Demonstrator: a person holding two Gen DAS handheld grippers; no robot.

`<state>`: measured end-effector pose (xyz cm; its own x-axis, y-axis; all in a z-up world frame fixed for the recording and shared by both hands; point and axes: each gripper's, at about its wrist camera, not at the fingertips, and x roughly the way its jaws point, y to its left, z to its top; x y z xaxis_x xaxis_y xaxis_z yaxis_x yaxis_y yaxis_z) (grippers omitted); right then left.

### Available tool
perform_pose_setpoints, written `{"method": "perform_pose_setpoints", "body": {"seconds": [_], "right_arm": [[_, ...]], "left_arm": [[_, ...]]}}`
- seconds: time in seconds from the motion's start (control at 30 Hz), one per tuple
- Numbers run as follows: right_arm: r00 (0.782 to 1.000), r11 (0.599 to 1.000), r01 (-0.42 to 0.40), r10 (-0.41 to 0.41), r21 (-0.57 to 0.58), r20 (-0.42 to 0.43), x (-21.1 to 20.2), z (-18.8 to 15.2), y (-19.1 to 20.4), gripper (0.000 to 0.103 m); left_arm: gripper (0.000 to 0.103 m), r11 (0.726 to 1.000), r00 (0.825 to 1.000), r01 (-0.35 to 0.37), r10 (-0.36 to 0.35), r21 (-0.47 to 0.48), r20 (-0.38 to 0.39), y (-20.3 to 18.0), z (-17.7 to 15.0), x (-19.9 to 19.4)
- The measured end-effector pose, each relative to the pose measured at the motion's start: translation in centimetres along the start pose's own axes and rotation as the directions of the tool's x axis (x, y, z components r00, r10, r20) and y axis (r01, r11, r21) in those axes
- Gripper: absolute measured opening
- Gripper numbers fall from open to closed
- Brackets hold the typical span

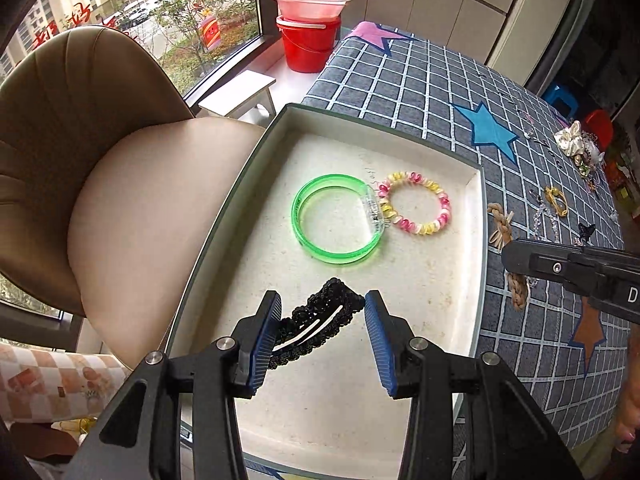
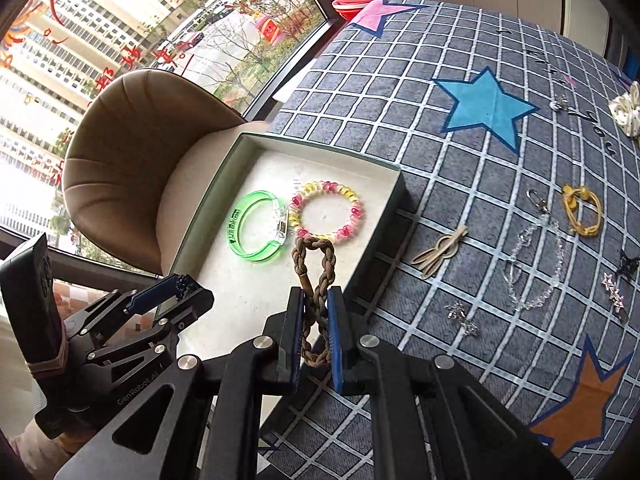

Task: Organize jewelry
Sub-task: 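Carry the hair clip and braided bracelet into the tray and open both tools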

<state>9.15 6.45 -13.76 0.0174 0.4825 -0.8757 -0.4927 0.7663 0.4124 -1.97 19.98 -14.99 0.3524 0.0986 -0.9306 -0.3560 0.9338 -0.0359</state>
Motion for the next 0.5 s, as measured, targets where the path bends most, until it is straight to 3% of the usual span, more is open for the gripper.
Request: {"method": "perform_pose_setpoints", "body": {"seconds": [0.3,0.5], "right_arm": [[0.991,0.999,0.016,-0.023,-0.052,-0.133,6.6,0.3,1.8,0.013],[0.985,0.997,0.06,-0.068,-0.053,-0.161,9.0,0.5,1.6,0.012]], "left_arm": [[0.051,0.999,0.998,-0.029,0.028,-0.02,-0.064,1.9,0.0,4.1],[0.051,1.0,0.998,-0.025,0.024,-0.016,-0.057,1.8,1.2,5.4]]}}
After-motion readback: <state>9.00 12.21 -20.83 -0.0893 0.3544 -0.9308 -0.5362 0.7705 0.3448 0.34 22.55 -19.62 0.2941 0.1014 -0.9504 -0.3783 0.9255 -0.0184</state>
